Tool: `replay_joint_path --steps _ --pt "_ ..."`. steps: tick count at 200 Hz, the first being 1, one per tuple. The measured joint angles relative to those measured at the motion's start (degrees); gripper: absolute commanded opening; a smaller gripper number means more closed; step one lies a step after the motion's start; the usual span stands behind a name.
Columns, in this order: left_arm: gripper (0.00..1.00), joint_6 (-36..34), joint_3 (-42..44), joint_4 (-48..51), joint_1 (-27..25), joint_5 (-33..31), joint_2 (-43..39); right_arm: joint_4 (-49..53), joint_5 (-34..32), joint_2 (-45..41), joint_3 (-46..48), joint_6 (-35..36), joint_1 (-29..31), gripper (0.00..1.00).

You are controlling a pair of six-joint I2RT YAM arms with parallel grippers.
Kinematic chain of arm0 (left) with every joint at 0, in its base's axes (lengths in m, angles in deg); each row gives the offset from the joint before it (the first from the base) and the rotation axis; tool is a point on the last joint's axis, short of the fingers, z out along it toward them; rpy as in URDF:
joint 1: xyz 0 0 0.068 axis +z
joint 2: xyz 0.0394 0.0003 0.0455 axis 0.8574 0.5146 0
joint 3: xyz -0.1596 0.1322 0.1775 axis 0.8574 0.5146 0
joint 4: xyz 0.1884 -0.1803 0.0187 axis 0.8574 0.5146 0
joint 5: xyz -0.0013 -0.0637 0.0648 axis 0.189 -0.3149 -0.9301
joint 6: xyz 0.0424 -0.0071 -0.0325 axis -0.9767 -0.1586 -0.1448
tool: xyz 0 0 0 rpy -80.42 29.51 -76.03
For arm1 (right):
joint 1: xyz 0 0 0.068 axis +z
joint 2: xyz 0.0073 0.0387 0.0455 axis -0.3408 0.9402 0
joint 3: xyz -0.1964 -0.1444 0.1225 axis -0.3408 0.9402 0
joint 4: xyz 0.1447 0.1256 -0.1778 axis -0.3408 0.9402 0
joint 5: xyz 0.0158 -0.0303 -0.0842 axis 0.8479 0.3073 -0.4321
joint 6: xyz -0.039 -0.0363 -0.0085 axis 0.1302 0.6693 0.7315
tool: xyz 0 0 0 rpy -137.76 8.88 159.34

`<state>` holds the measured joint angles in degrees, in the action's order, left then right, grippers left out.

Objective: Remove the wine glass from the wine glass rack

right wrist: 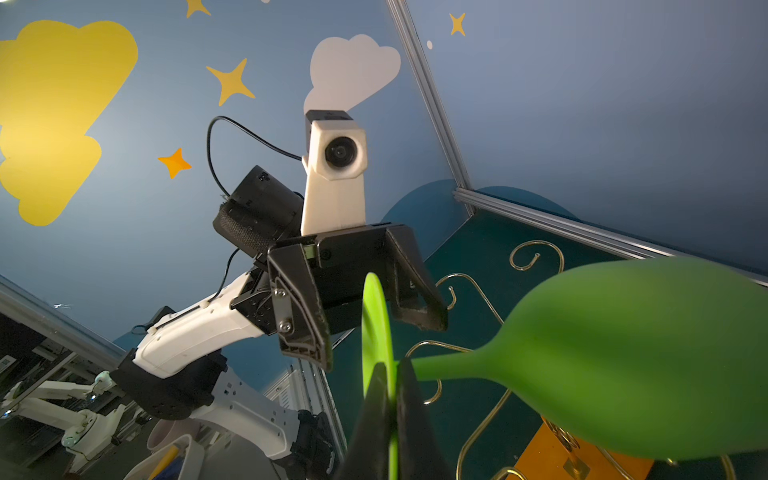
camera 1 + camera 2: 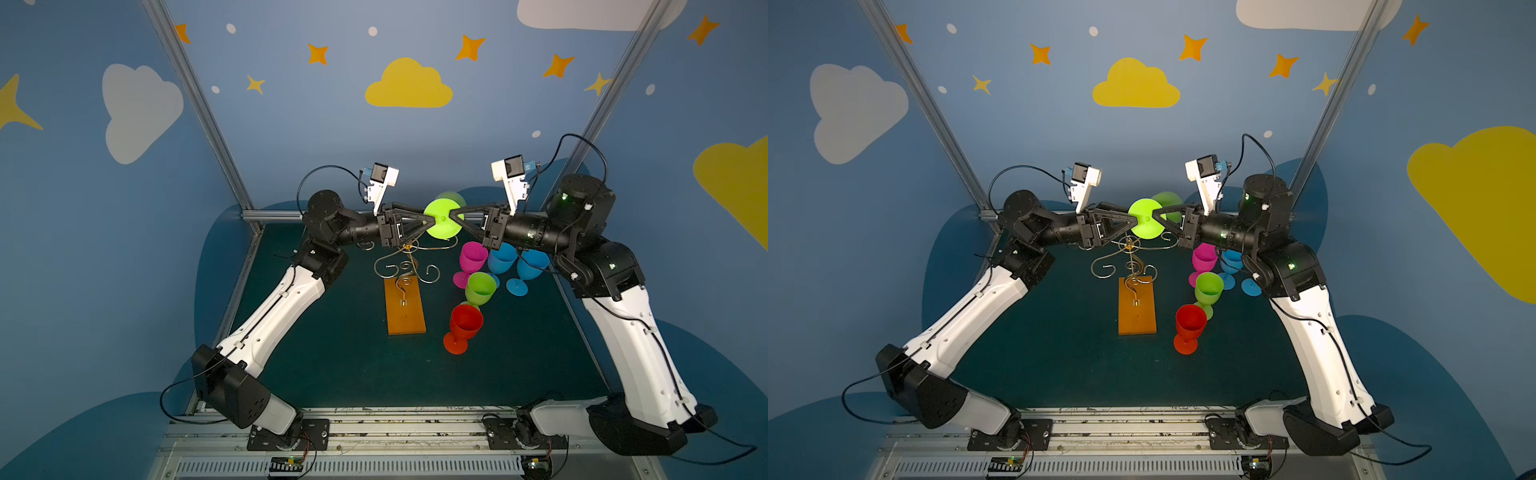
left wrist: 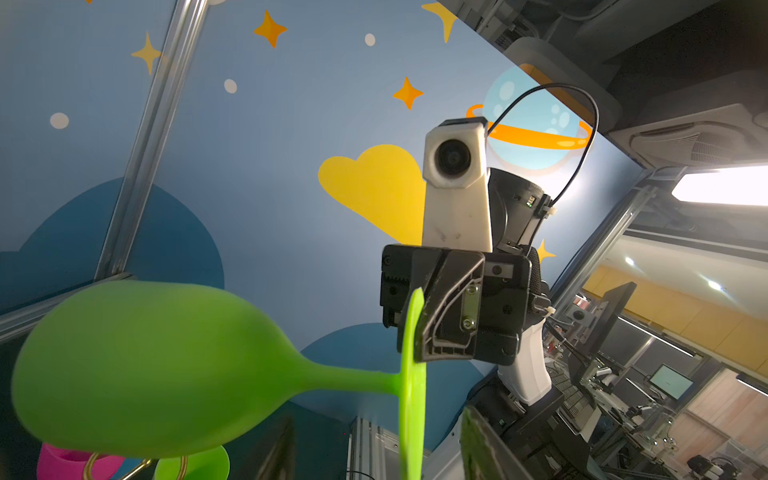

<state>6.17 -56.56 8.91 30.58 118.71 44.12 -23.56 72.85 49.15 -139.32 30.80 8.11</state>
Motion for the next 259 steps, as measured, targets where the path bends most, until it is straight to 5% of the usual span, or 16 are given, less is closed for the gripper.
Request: replay_joint_path --steps 45,73,90,121,154,207,259 --pt "0.29 0.0 0.0 0.9 -1.3 0.0 0.0 0.5 -2.2 0.0 0.0 0.9 1.9 0.0" --pt "0.03 0.8 0.0 0.7 -1.5 0.0 0.0 0.7 -3.3 0.0 0.0 1.1 2.5 0.0" --pt "0.03 1.7 0.1 0.5 -1.4 -0.1 0.0 0.9 -4.0 0.0 0.0 1.3 2.6 0.03" --pt "0.03 7.0 0.3 -1.7 -0.7 0.0 0.0 1.3 -6.1 -1.4 0.7 2.4 2.8 0.48" --pt "0.03 18.6 0.3 -7.8 3.3 -0.2 0.4 1.4 -11.0 -7.9 6.2 5.2 2.8 0.73" --pt "0.03 35.3 0.2 -16.1 5.9 0.9 4.8 -2.4 -17.7 -17.2 16.0 16.3 2.1 0.85" --pt "0.03 38.8 0.2 -15.9 5.9 2.3 4.4 -10.8 -17.9 -15.4 23.3 31.7 2.1 0.87"
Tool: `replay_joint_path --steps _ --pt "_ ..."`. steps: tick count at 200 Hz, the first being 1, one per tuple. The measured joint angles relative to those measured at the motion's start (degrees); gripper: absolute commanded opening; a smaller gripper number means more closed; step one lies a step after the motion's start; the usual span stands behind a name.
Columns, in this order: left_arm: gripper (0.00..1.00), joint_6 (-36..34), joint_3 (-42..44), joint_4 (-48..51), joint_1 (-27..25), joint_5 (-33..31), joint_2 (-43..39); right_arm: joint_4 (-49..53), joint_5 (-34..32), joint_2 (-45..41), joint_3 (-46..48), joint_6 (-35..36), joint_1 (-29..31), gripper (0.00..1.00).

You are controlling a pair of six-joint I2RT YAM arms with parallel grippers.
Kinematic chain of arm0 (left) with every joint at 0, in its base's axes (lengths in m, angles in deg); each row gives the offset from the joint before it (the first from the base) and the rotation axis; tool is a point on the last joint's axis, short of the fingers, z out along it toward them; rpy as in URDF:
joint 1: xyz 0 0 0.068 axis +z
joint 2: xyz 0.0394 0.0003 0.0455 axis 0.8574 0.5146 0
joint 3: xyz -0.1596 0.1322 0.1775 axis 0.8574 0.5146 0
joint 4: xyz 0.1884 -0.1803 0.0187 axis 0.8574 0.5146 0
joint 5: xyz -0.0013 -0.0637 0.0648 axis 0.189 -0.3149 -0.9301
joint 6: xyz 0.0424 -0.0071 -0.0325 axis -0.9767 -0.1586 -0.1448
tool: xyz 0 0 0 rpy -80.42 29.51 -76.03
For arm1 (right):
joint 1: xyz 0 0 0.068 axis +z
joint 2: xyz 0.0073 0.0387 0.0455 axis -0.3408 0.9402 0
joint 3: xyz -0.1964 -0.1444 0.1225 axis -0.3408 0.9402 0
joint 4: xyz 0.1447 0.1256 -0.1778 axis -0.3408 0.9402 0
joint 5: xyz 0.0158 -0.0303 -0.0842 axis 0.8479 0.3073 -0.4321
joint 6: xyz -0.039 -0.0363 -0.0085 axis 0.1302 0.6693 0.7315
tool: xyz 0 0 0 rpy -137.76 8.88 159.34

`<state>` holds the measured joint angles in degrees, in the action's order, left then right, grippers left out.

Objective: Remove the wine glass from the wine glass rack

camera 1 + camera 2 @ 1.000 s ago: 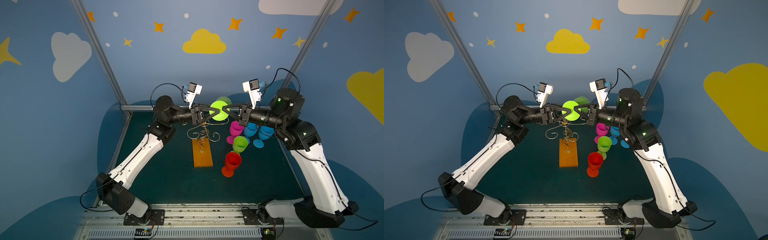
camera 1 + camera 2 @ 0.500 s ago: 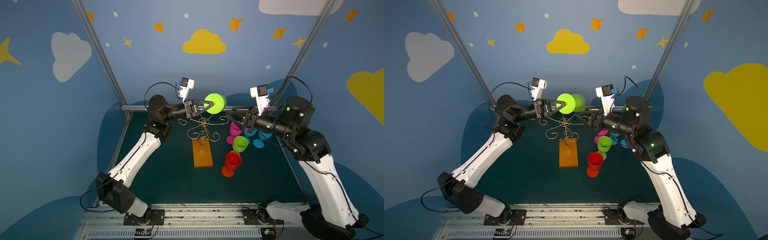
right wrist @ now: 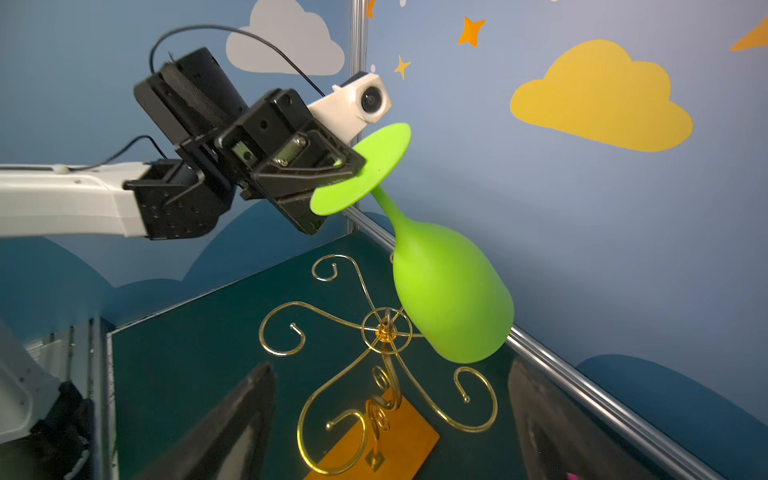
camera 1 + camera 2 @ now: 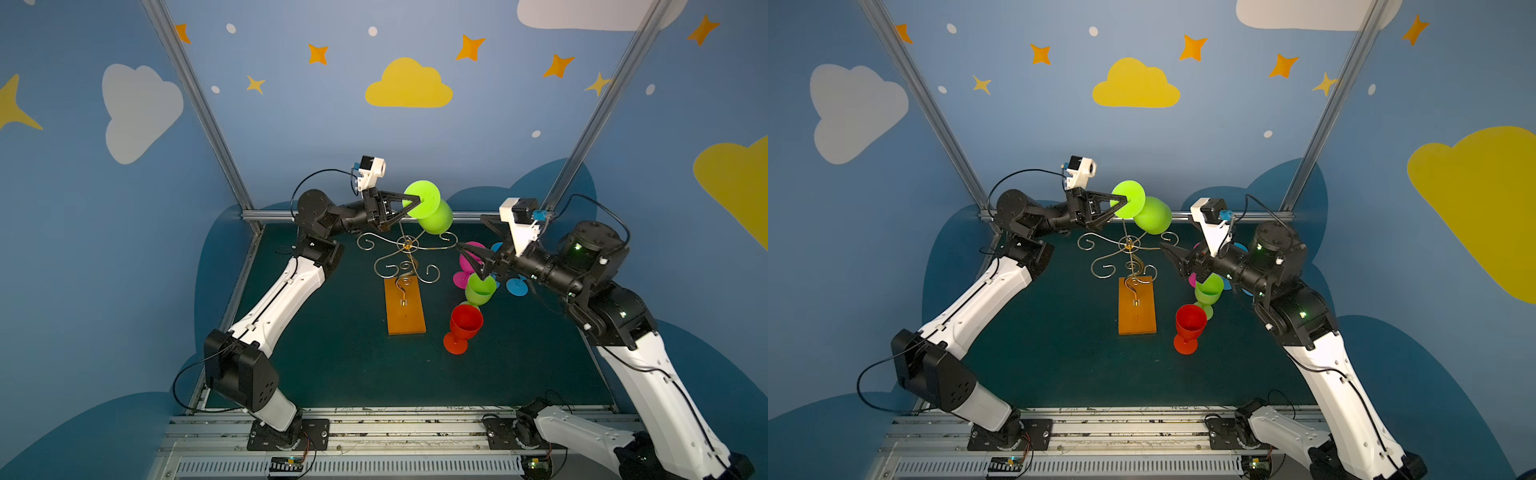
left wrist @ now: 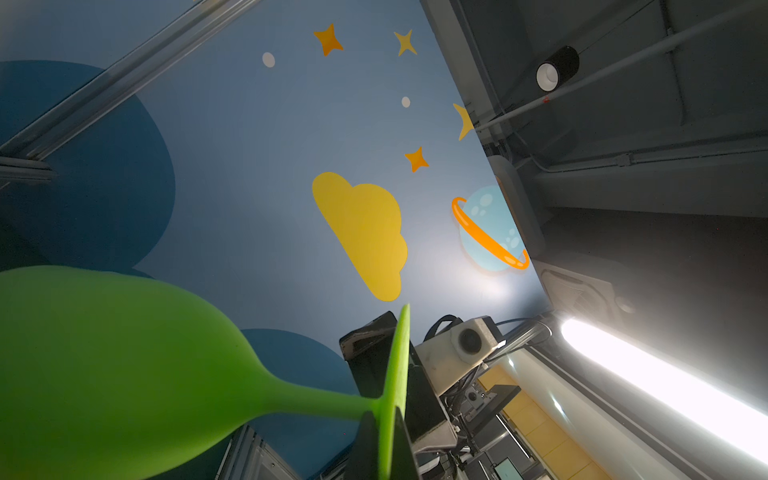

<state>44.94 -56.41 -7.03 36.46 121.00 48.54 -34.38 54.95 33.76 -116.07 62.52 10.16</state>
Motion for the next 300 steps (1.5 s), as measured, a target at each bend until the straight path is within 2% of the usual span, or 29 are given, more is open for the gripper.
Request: replay_joint_path --steps 33,71,139,187,211,228,243,251,264,271,277,282,300 --pt "0.03 0.2 0.0 0.3 -0.2 0.3 -1.2 -4.1 1.4 3.5 1.2 6.7 0.0 0.87" --pt "0.03 0.2 0.0 0.3 -0.7 0.5 -1.7 -7.5 4.3 7.7 0.6 10.8 0.0 0.87" --pt "0.03 0.2 0.0 0.5 -0.9 1.1 -2.1 -10.4 5.5 14.6 -4.0 13.4 0.3 0.87" --pt "0.03 1.2 0.0 0.3 -1.0 1.3 -2.4 -11.1 3.4 18.0 -5.6 14.7 1.3 0.86" --pt "0.03 1.2 0.5 0.2 -1.0 1.2 -2.4 -11.3 2.2 18.7 -5.8 15.0 1.7 0.75" --pt "0.03 1.0 0.7 0.0 -0.8 0.8 -2.4 -10.9 1.6 18.8 -5.8 15.5 1.8 0.59" --pt "0.04 0.4 0.8 0.1 -0.7 0.5 -2.6 -10.7 1.2 18.7 -5.8 15.4 2.1 0.49" --pt "0.08 0.0 0.8 0.2 -0.6 0.4 -2.7 -10.6 1.1 18.6 -5.8 15.3 2.3 0.46" --pt "0.2 -1.2 0.8 0.6 -0.6 0.2 -3.0 -10.2 0.4 18.2 -5.8 15.1 2.6 0.42" --pt "0.36 -2.3 0.8 1.0 -0.5 0.0 -3.2 -9.7 -0.1 17.9 -5.8 14.8 2.7 0.39" --pt "0.56 -3.6 0.8 1.6 -0.5 -0.2 -3.4 -9.3 -0.6 17.5 -5.8 14.5 2.8 0.38" --pt "0.64 -4.5 0.9 2.1 -0.4 -0.5 -3.6 -8.9 -0.9 17.1 -5.8 14.4 2.9 0.36" --pt "0.74 -9.7 1.8 5.0 -0.1 -2.1 -5.0 -7.0 -2.7 15.5 -5.8 13.9 3.0 0.33"
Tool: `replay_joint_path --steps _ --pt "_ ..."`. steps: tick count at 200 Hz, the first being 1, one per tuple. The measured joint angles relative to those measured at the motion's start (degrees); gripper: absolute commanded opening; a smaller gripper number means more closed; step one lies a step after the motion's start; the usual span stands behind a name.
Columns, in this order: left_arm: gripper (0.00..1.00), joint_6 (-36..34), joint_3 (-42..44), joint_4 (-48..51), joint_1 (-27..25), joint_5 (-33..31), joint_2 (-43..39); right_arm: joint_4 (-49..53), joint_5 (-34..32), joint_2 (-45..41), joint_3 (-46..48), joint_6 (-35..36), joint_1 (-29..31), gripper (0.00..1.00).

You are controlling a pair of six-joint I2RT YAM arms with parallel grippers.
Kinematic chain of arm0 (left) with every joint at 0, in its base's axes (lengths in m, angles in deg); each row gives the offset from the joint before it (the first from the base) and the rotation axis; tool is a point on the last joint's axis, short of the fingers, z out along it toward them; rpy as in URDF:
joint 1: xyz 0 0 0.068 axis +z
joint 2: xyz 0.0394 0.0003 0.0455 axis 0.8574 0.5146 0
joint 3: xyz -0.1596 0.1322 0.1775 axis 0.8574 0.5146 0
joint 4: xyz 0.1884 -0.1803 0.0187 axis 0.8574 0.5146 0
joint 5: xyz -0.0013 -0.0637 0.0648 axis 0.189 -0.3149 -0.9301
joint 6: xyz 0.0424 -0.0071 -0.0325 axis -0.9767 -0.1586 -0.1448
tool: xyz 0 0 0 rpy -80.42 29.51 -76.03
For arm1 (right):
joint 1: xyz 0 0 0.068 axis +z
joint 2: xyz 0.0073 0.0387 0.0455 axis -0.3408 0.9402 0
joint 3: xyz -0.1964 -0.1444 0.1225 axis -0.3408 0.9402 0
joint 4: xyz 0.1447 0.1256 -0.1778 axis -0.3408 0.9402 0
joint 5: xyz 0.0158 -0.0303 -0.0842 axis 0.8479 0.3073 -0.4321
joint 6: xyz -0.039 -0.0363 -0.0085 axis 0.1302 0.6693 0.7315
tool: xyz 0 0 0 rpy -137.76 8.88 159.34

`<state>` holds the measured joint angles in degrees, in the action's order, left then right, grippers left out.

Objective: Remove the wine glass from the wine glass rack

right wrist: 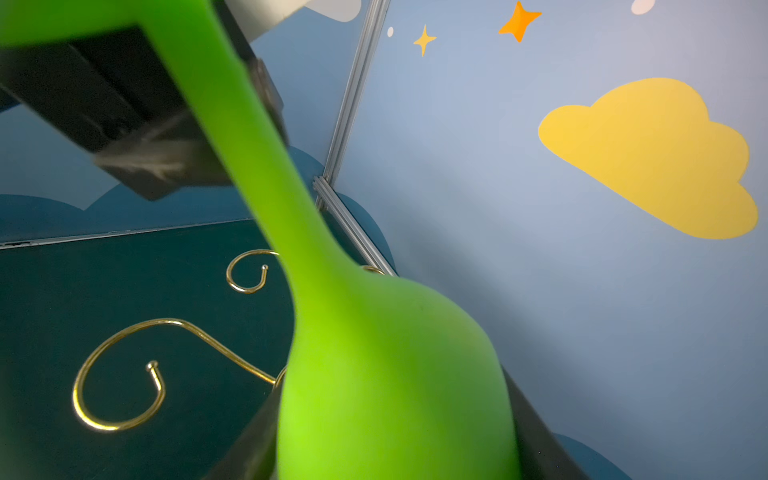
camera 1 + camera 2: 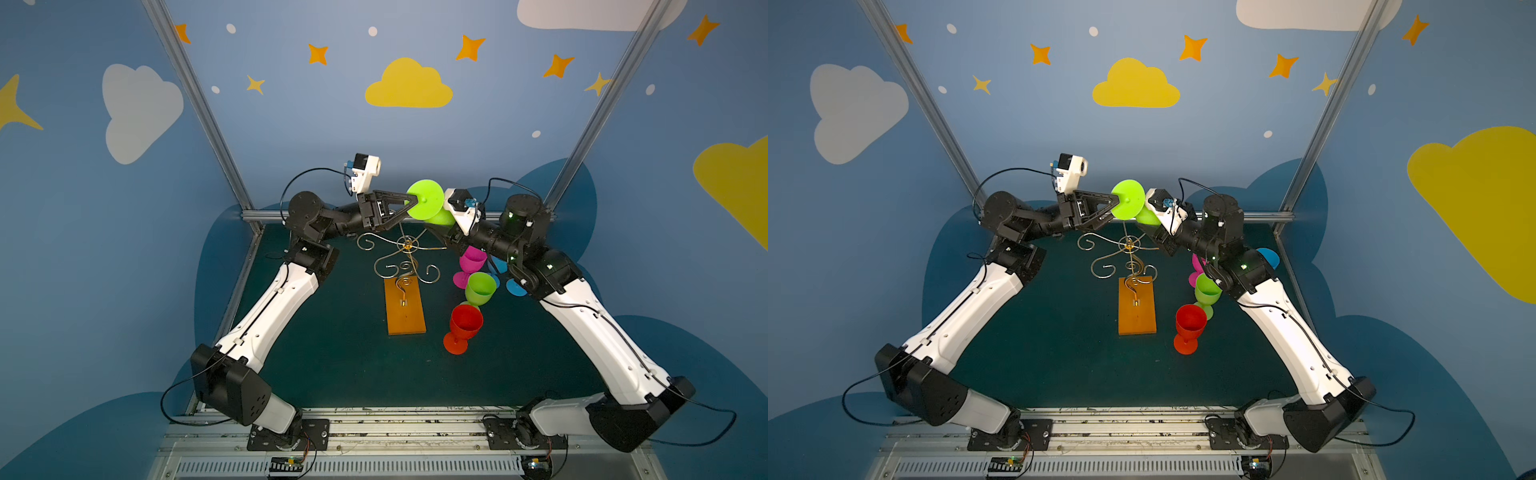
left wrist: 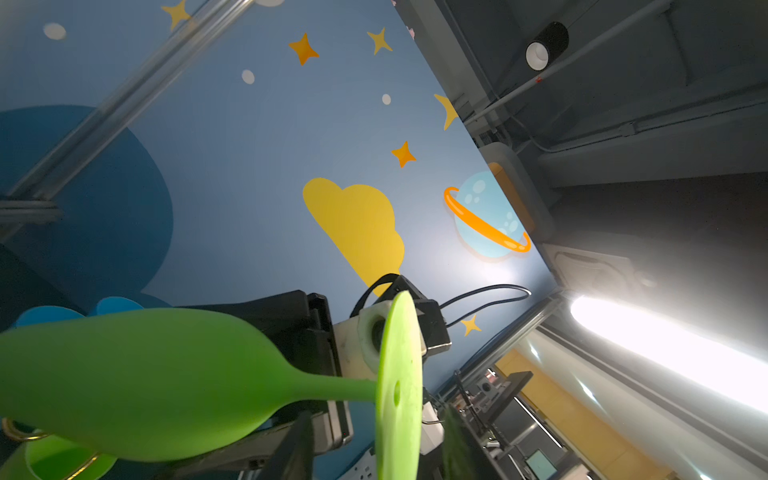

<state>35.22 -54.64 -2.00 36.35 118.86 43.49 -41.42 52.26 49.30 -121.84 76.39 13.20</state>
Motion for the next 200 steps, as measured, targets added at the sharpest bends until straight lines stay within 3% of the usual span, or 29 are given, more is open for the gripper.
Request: replay_joint_path --steps 26,55,98,143,200 --pt "0.75 -13.7 2.2 6.1 0.5 -5.2 -3.1 5.0 -3.1 -2.3 -0.4 -1.5 0.0 0.29" --pt "0.73 -35.2 5.0 11.6 -0.6 -14.7 -7.0 14.5 -7.2 -2.7 -5.4 -4.2 0.3 0.24" --pt "0.69 -64.4 11.5 8.1 -4.8 -24.3 -9.2 29.0 -11.5 -1.7 -17.7 -10.2 1.6 0.19" --pt "0.66 -80.1 12.1 4.9 -5.9 -26.9 -7.7 39.6 -14.6 2.1 -24.5 -13.4 4.6 0.16" --pt "0.6 -90.0 12.1 2.1 -7.8 -26.3 -7.7 46.9 -16.7 8.4 -29.8 -15.2 8.0 0.12"
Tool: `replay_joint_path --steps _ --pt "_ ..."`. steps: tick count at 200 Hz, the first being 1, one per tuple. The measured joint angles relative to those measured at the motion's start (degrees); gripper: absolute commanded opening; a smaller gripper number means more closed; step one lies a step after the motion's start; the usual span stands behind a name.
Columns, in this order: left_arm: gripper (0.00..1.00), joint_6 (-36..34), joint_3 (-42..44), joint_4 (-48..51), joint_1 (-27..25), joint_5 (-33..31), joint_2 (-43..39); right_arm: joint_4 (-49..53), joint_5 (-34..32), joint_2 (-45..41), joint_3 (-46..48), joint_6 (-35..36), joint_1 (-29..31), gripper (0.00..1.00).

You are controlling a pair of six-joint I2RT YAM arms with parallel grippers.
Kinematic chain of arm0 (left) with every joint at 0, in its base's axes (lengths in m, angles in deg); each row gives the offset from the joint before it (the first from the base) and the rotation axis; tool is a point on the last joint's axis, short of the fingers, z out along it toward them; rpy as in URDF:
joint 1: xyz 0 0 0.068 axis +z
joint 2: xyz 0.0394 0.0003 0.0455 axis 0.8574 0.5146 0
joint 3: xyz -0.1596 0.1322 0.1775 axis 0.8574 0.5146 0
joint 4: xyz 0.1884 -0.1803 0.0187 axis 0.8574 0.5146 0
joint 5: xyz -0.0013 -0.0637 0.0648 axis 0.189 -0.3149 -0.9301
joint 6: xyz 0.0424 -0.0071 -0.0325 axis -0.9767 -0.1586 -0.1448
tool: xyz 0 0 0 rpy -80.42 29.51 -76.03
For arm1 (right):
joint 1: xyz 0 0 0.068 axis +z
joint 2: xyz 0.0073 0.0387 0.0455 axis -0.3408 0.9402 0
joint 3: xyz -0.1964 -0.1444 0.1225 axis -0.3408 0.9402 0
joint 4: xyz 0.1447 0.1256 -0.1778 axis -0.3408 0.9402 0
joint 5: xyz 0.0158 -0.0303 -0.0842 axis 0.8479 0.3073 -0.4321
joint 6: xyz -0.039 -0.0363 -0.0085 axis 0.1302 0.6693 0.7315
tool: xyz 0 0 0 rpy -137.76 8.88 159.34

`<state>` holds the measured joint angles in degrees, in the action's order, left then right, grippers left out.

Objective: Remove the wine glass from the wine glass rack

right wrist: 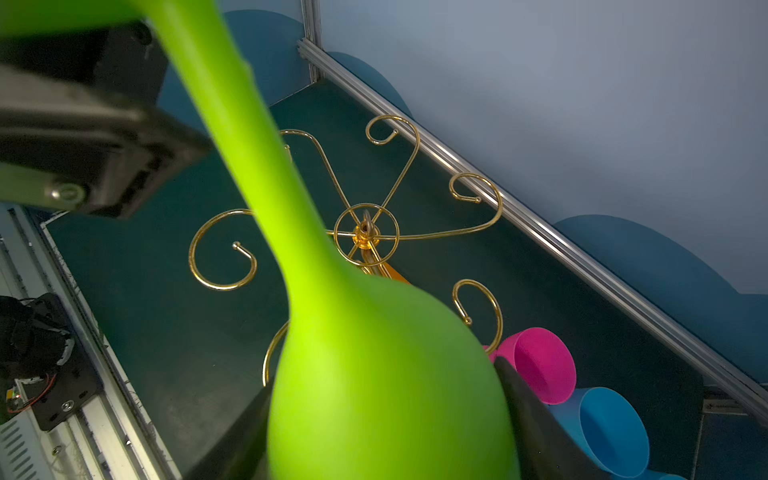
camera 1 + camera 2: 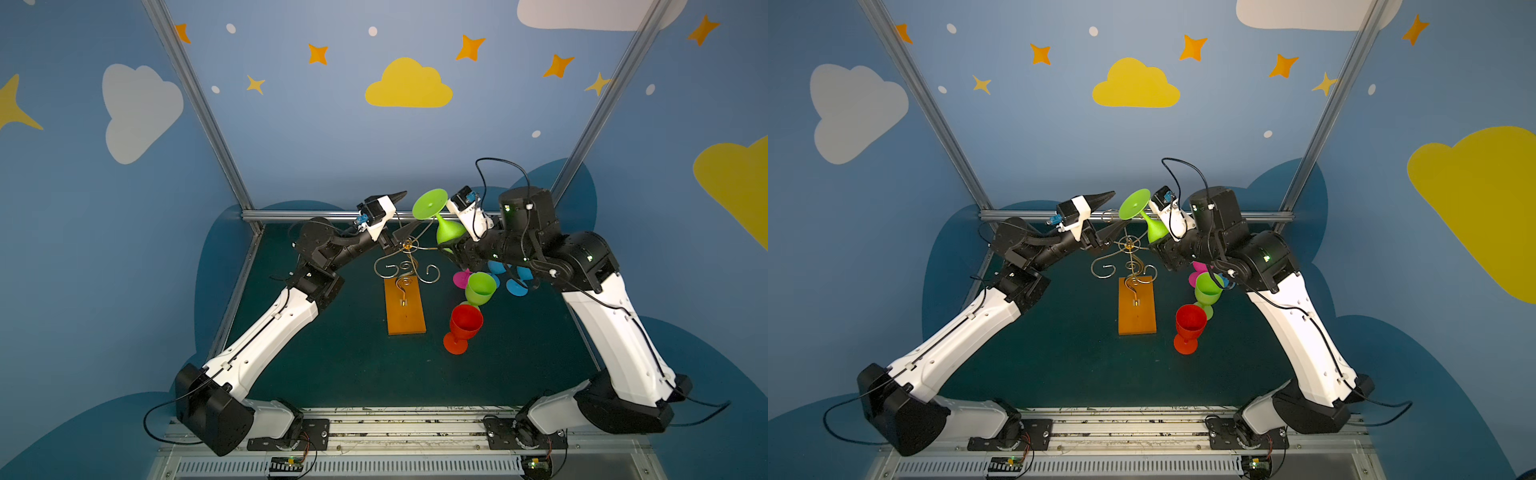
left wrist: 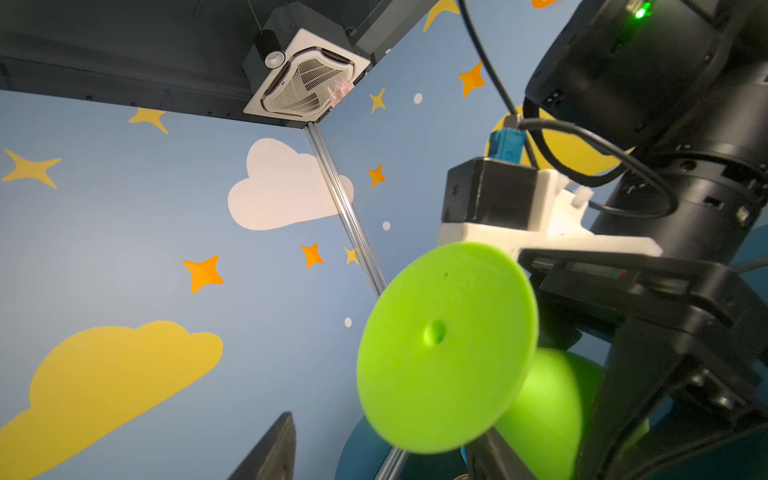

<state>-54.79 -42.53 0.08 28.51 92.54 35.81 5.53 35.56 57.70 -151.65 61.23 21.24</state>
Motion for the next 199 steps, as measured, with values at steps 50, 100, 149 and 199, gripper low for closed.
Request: replay_joint_path --steps 50,100,149,199 --pt "0.41 -4.9 0.0 0.1 -0.8 0.5 0.0 3.1 -1.3 2.9 -3.7 -1.1 2.6 0.12" --pt "0.06 -9.7 0.0 0.9 -1.1 0.1 -0.2 4.7 -2.1 3.6 -4.7 -3.7 2.9 0.35" --pt "0.03 -12.0 1.0 2.7 -0.9 -4.8 -1.0 3.1 0.0 1.8 -4.0 -5.9 3.0 0.79" --pt "0.03 -3.6 5.3 5.0 -1.4 -13.1 -5.3 -8.5 9.4 -6.3 7.3 -7.2 -0.1 0.86"
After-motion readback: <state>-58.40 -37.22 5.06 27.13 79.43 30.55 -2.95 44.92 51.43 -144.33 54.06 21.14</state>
